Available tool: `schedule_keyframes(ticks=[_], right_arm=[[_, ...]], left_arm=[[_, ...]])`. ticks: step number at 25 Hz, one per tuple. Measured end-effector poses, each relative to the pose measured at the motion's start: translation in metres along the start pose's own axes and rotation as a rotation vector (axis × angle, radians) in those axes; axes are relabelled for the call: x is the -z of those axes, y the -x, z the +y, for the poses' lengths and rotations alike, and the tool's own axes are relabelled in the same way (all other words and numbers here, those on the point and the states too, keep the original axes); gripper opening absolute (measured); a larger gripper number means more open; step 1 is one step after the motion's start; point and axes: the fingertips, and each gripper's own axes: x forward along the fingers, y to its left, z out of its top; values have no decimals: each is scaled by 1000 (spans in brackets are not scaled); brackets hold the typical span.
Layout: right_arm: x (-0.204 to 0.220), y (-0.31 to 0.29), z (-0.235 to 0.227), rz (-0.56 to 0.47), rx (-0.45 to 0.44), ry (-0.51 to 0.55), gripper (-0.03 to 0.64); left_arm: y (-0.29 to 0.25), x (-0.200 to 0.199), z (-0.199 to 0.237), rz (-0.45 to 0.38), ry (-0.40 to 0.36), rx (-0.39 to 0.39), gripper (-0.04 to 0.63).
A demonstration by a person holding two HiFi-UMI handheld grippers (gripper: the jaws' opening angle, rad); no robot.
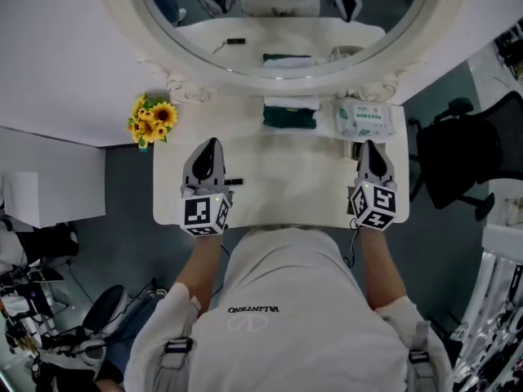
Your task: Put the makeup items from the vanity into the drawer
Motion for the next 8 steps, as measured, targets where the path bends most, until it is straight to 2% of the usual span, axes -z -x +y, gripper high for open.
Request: schedule_keyframes(ticks=[8], right_arm=[[0, 5, -2, -4, 12, 11, 8]], left_arm=[[-1, 3, -4, 6, 3, 14, 0]])
